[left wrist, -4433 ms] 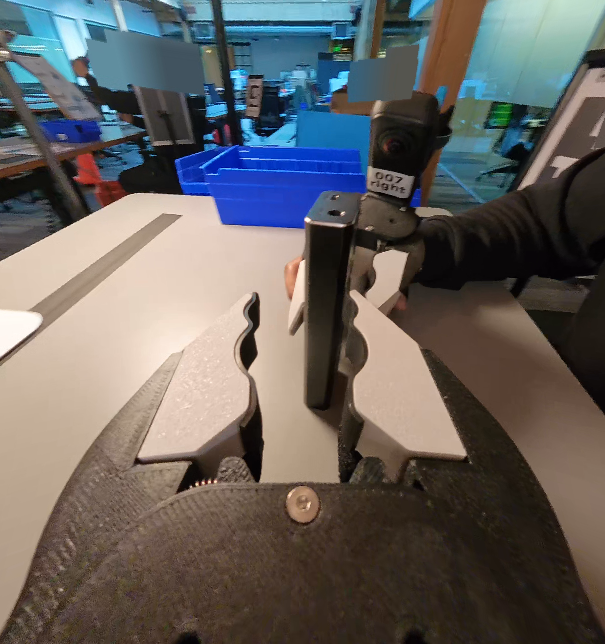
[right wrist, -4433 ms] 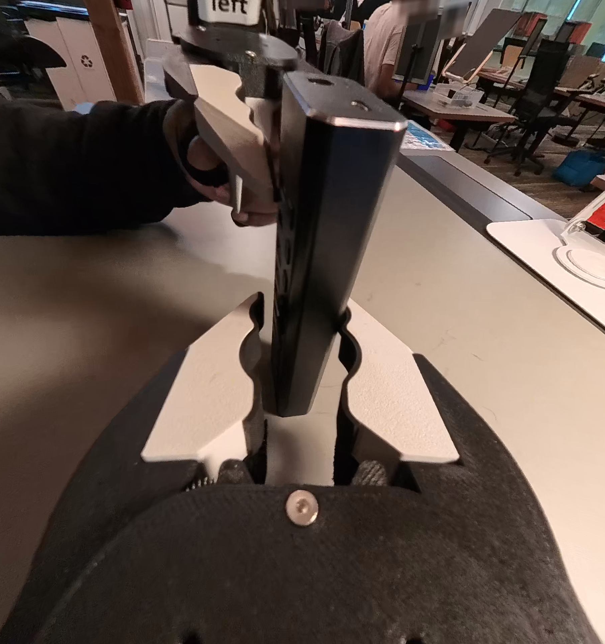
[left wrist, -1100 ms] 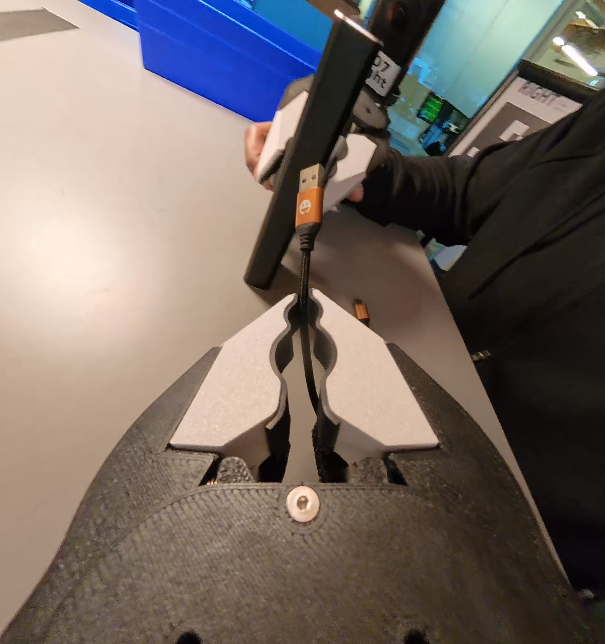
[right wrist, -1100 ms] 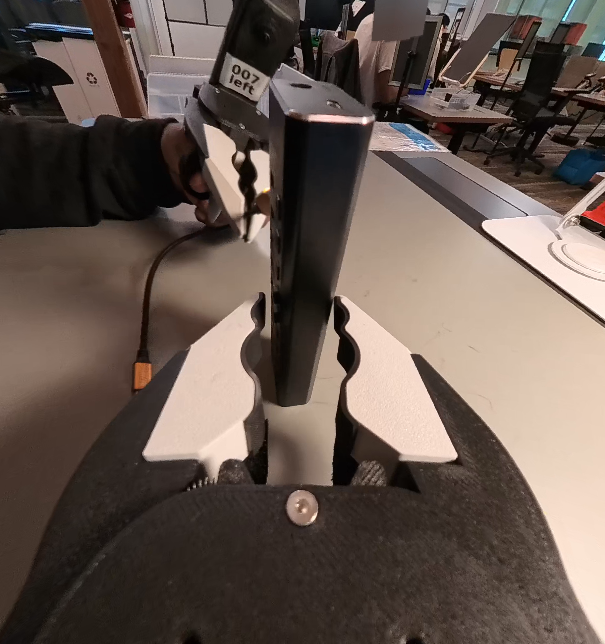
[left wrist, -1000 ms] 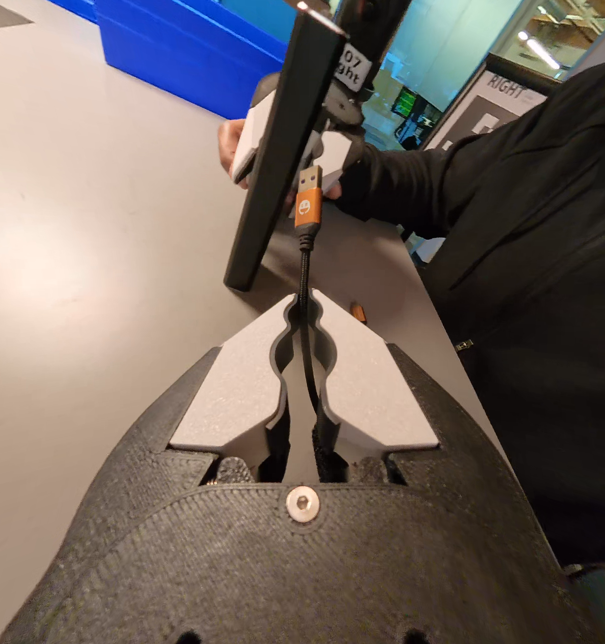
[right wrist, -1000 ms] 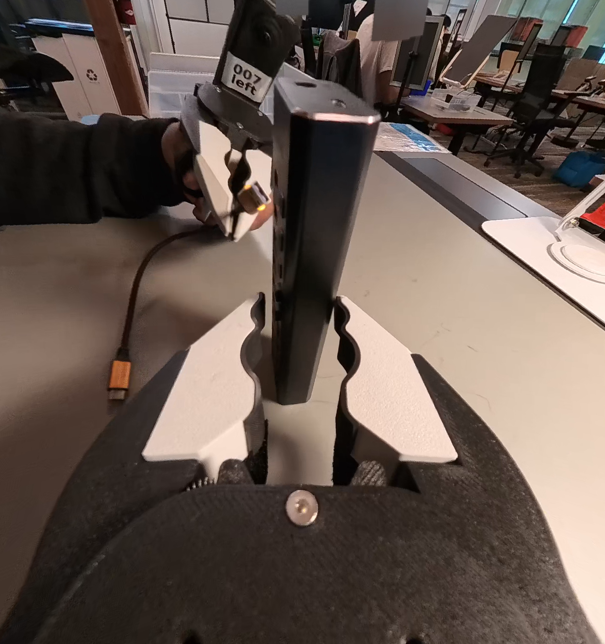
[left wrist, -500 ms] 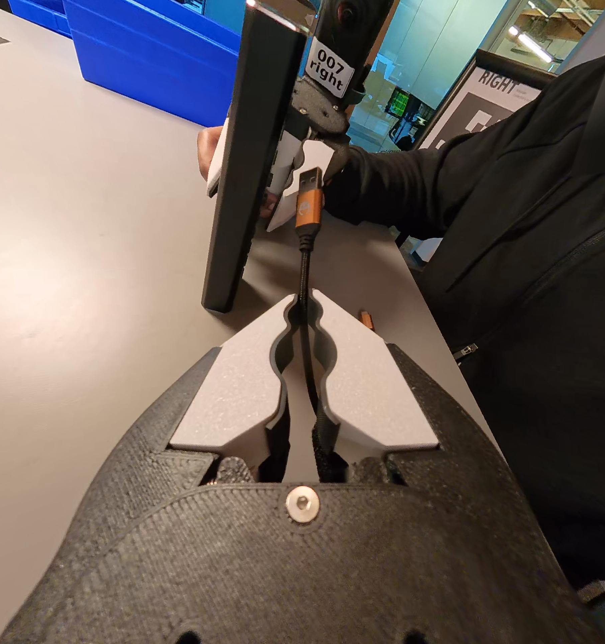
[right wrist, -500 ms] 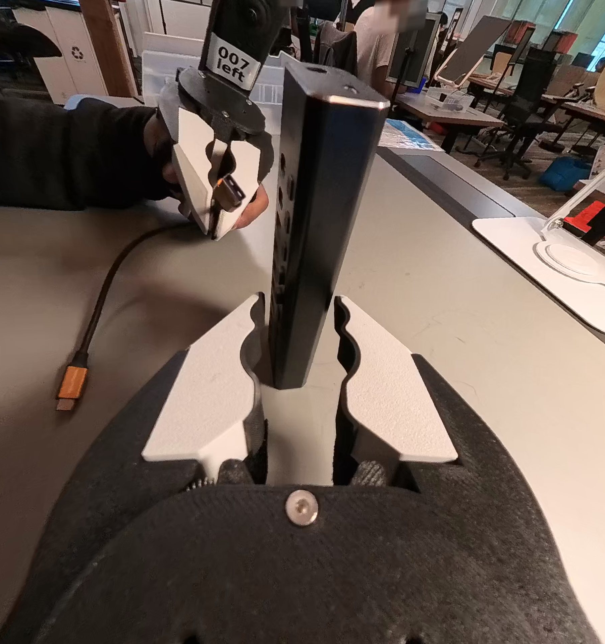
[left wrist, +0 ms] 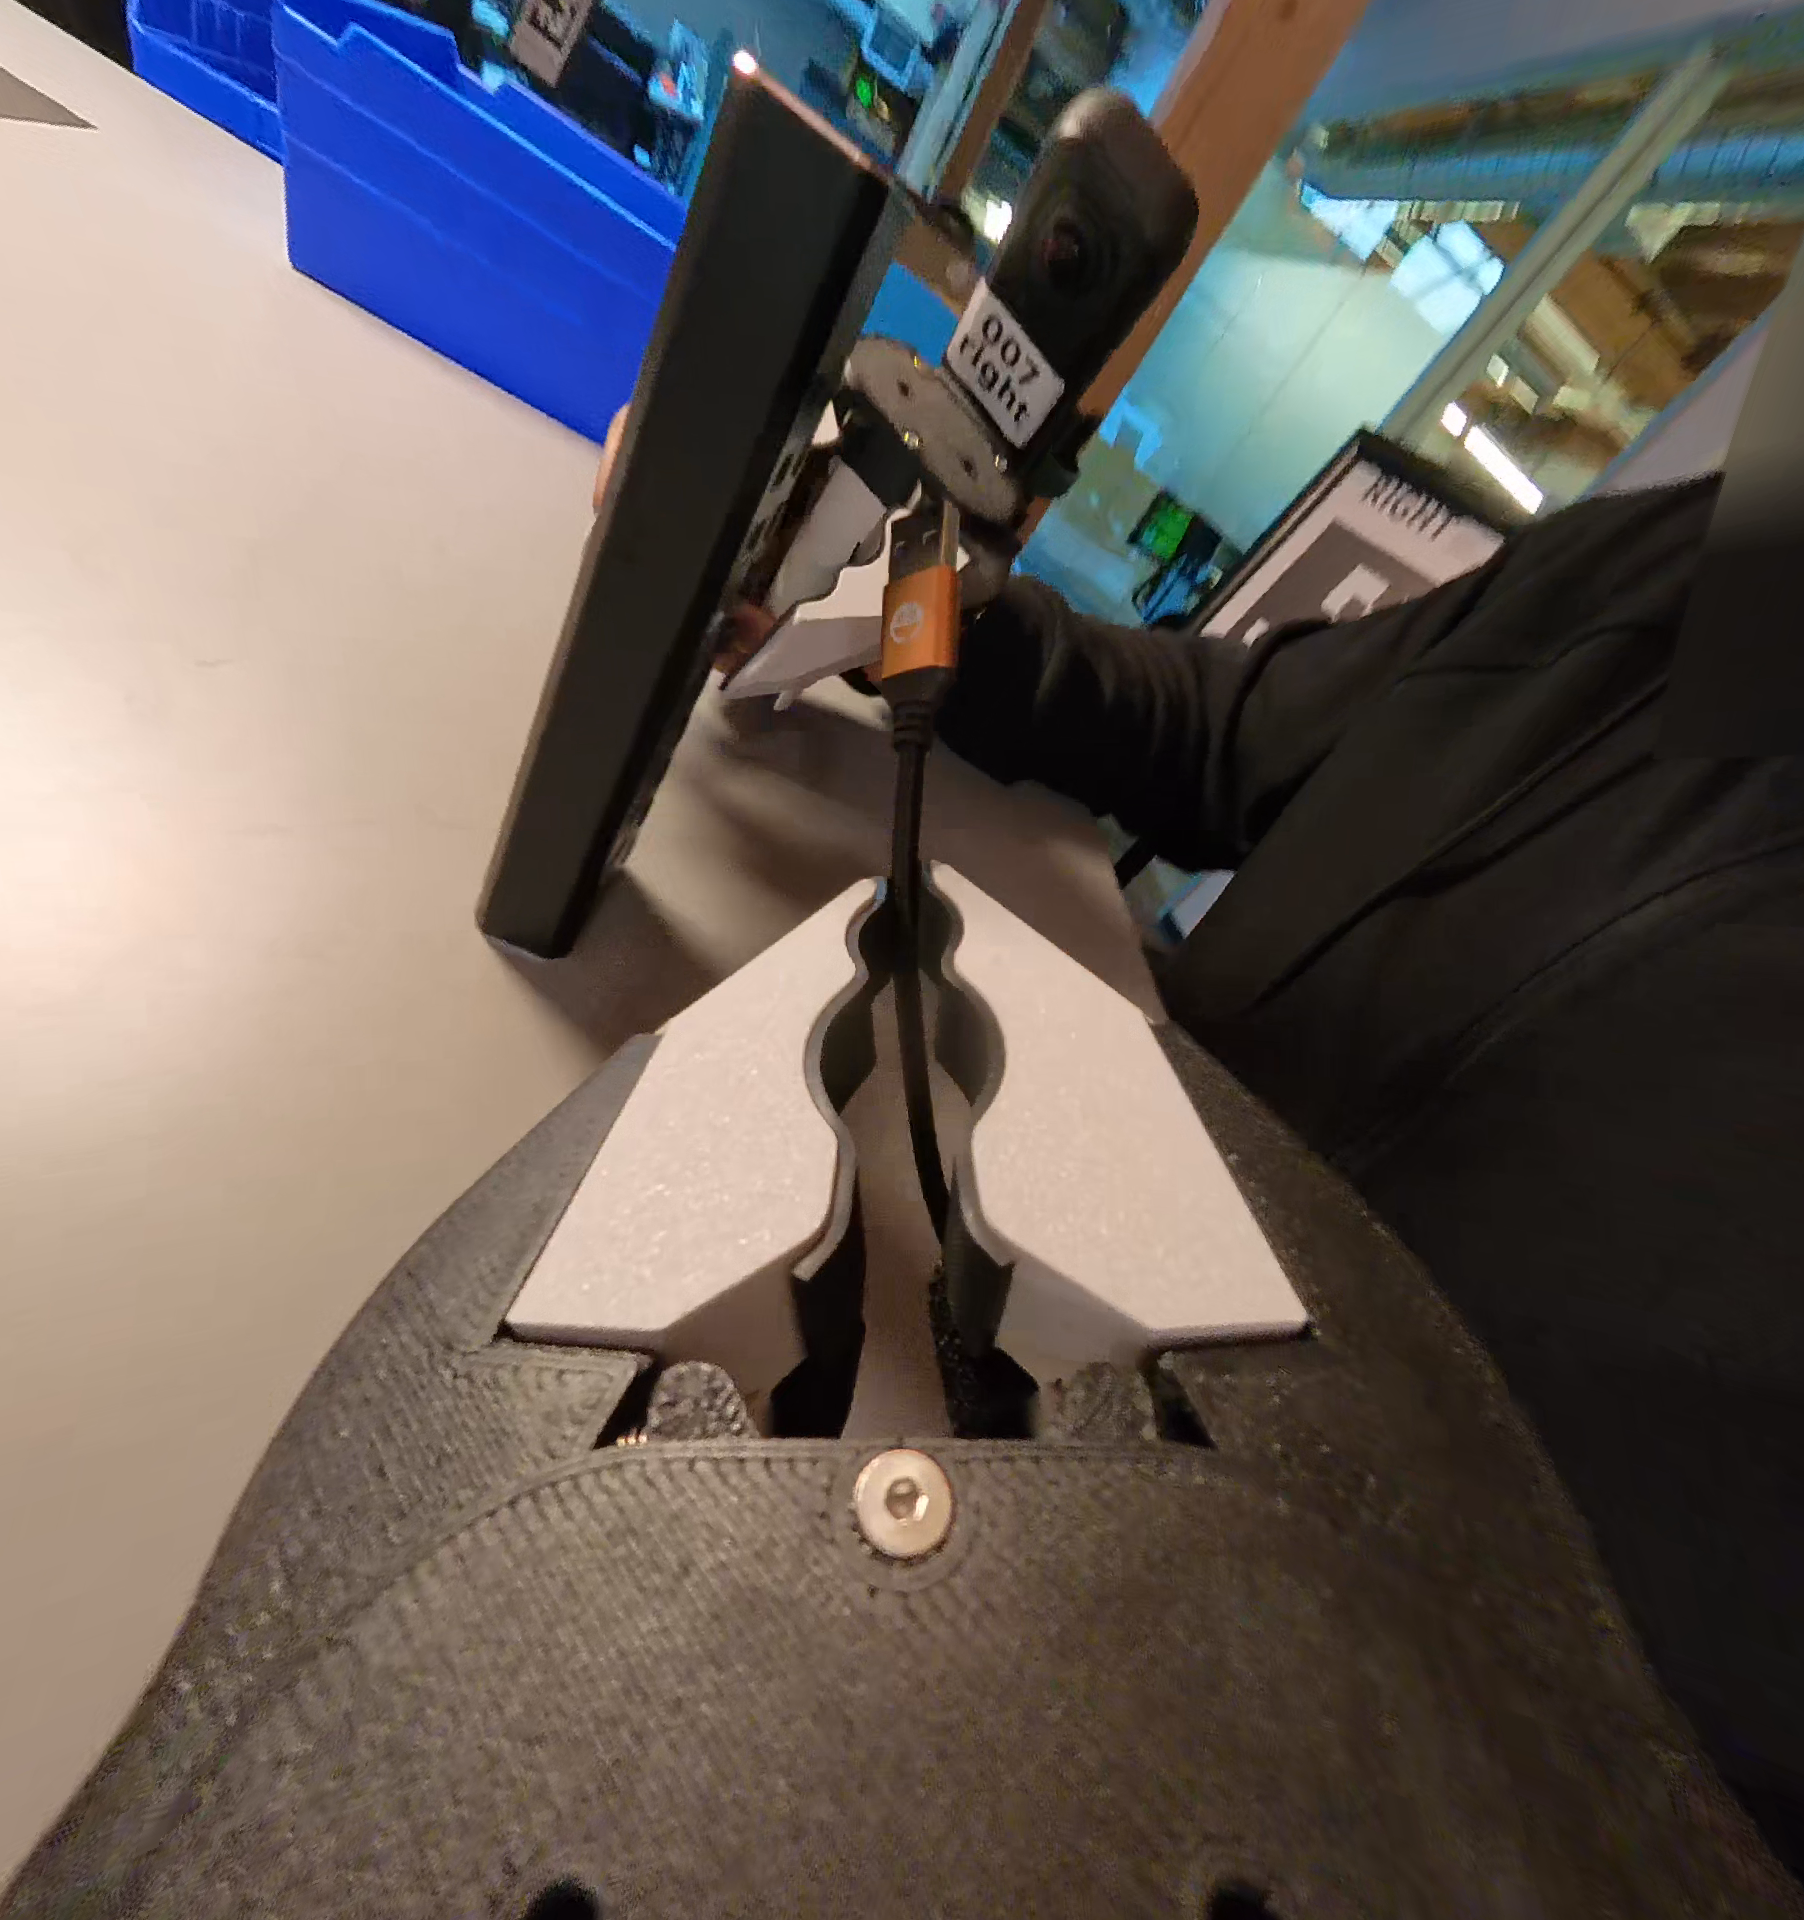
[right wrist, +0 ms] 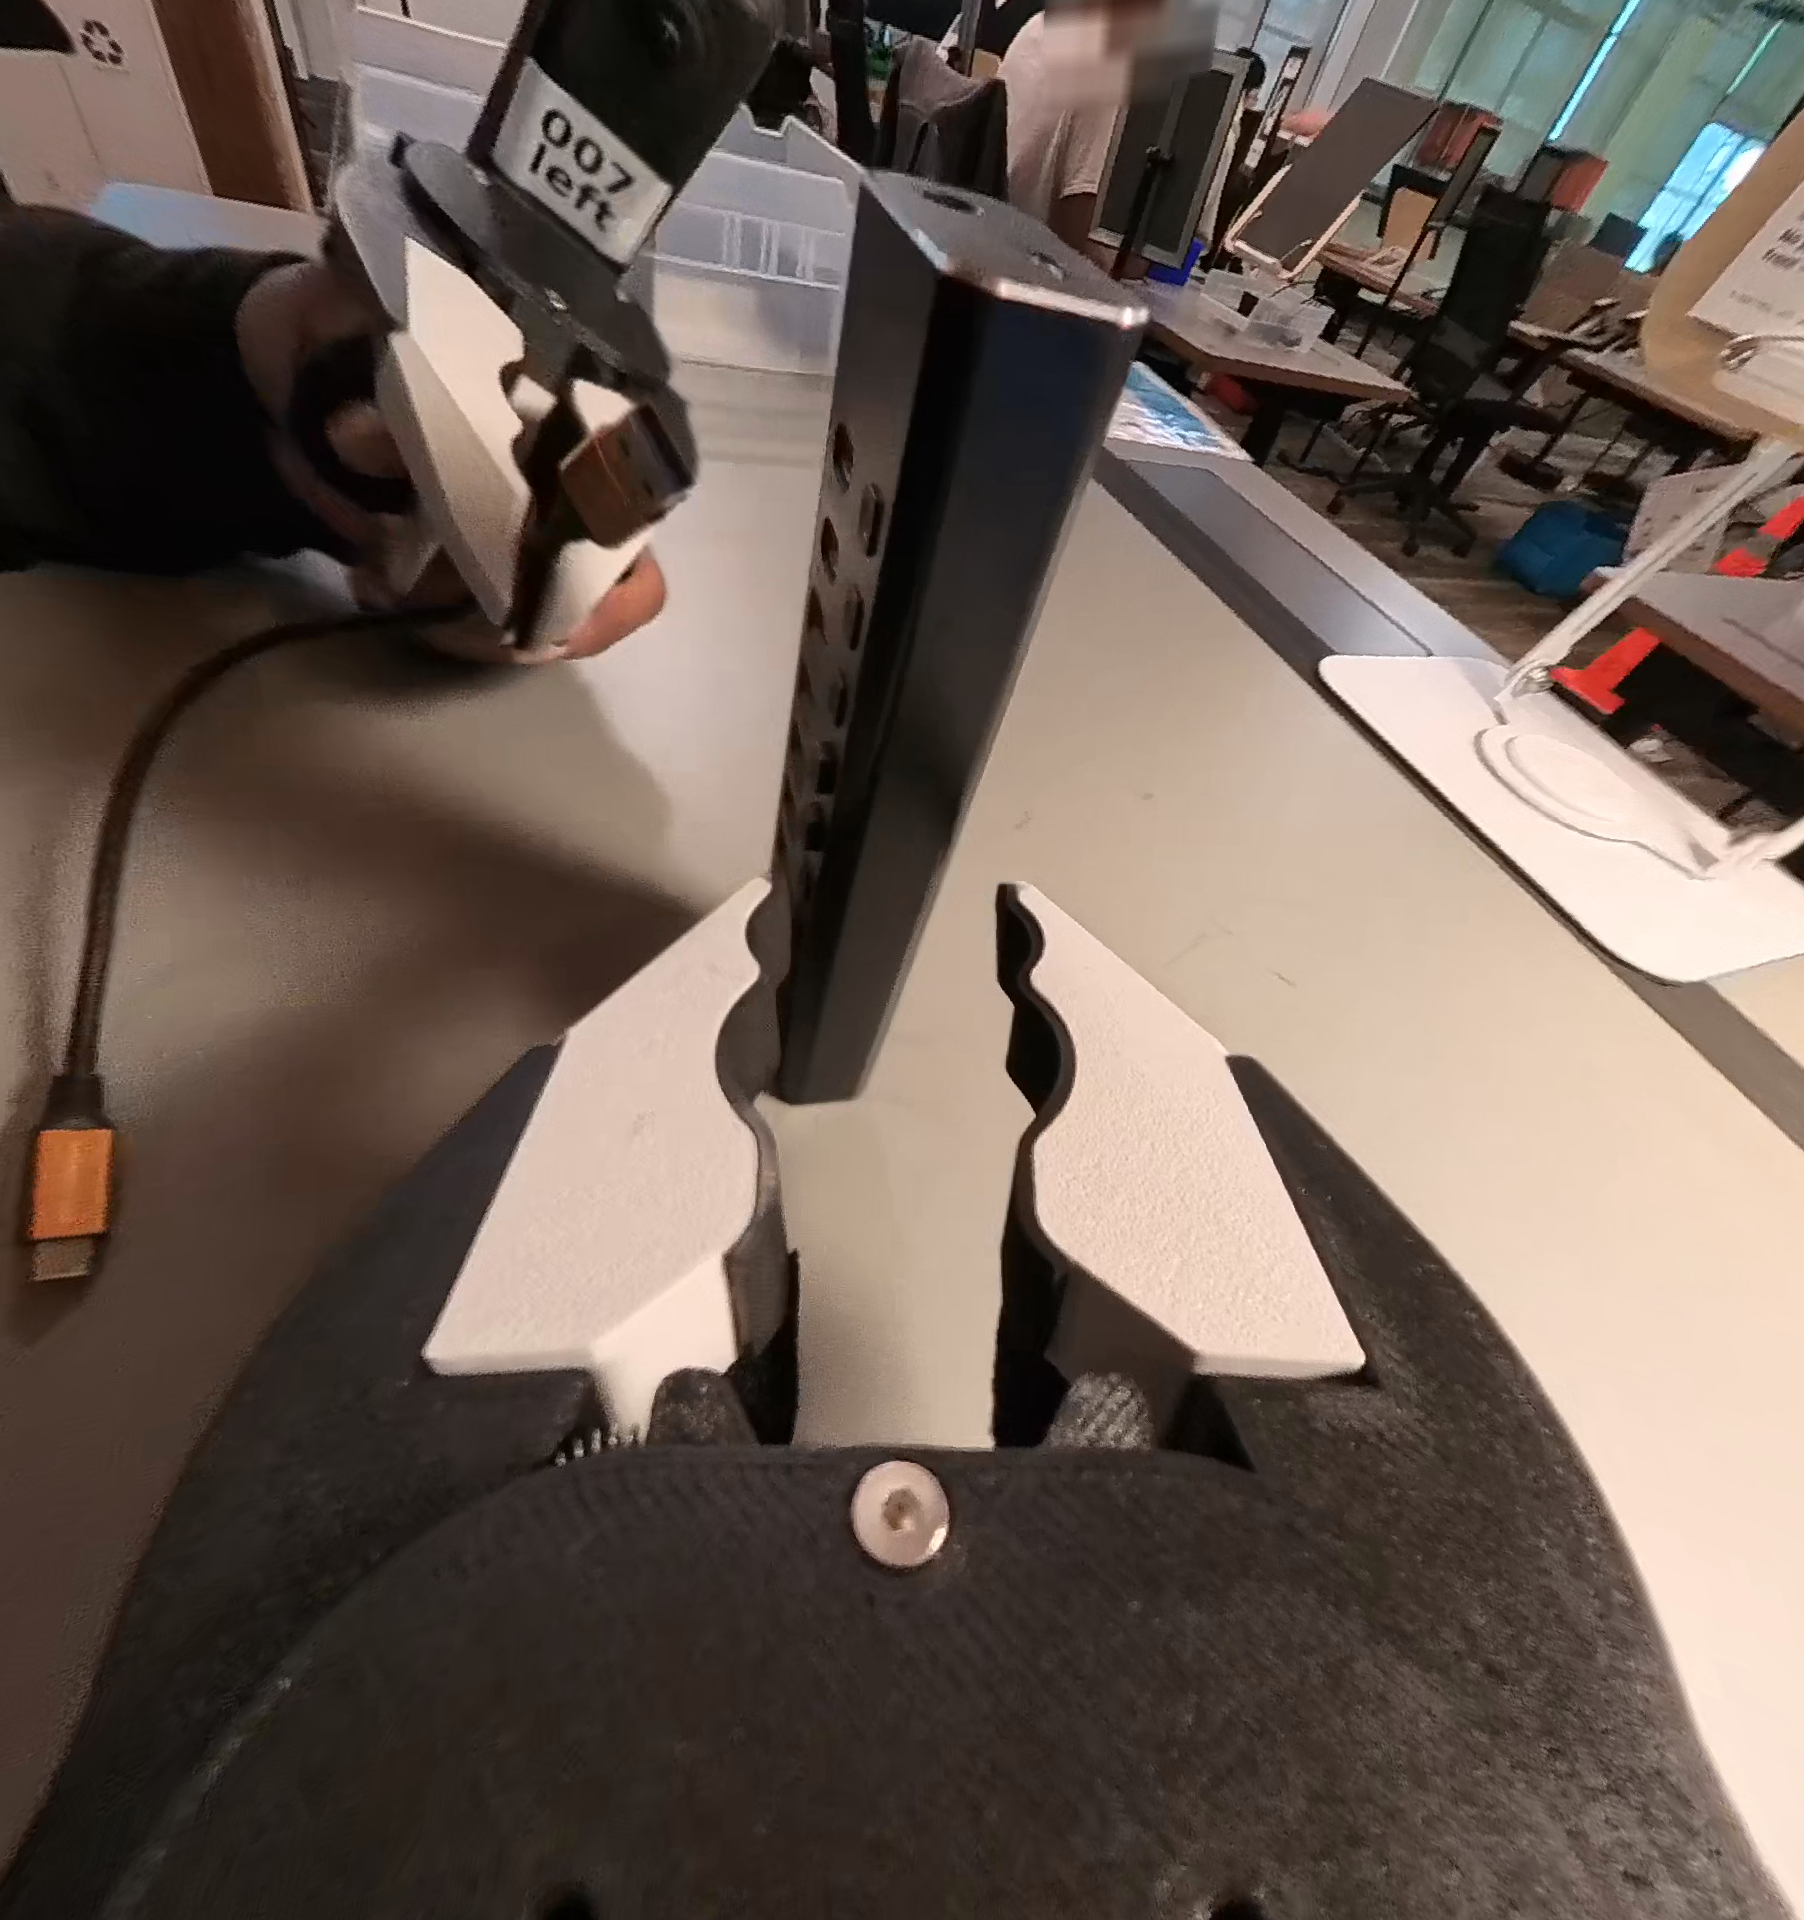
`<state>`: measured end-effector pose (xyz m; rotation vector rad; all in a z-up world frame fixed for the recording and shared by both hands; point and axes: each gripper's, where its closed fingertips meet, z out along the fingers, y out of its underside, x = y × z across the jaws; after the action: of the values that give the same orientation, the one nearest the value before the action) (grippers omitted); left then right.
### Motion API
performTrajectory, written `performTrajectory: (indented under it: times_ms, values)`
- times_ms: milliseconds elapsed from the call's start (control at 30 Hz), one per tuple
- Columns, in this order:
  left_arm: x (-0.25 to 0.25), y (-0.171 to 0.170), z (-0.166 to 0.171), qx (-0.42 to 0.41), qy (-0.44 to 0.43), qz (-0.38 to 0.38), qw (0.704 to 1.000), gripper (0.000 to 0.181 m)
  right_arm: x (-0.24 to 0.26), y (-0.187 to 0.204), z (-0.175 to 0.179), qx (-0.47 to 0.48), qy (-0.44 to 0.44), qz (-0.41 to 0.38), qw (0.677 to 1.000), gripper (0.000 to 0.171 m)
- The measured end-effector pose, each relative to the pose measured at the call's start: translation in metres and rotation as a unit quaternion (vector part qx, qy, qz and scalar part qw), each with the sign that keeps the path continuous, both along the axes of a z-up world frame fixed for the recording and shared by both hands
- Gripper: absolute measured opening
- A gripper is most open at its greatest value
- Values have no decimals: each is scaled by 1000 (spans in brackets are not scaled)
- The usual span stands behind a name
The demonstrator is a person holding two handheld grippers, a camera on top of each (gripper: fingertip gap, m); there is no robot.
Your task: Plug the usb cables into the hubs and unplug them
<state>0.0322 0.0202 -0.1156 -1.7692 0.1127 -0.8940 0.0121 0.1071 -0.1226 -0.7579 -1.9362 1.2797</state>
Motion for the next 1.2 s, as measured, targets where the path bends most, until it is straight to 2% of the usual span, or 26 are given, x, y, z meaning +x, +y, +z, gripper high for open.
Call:
performTrajectory:
  times_ms: [133, 233, 433, 733, 900, 1000, 1100, 1167, 1200]
  values:
    - [13, -1, 16, 29, -96, 28, 995, 5, 12, 6, 7, 11, 31, -4, 999, 37]
    - [29, -2, 28, 69, -122, 25, 990, 5, 23, 0, 17, -9, 56, 14, 998, 31]
    - [60, 5, 44, 121, -160, -2, 980, 4, 58, -35, 54, -92, 106, 119, 983, 25]
    - [82, 22, 49, 118, -211, -60, 969, 4, 79, -60, 70, -210, 64, 209, 953, 36]
    - [80, 24, 46, 104, -221, -57, 968, 4, 69, -62, 75, -254, 37, 194, 947, 33]
    - [79, 29, 41, 79, -233, -52, 968, 5, 62, -62, 76, -291, 18, 183, 939, 15]
    - [72, 35, 35, 56, -235, -19, 970, 7, 53, -62, 72, -315, -20, 165, 935, 9]
    - [61, 39, 31, 55, -219, 26, 974, 34, 43, -59, 65, -317, -49, 129, 938, 6]
    - [55, 39, 31, 60, -206, 43, 976, 38, 39, -56, 61, -318, -62, 108, 940, 6]
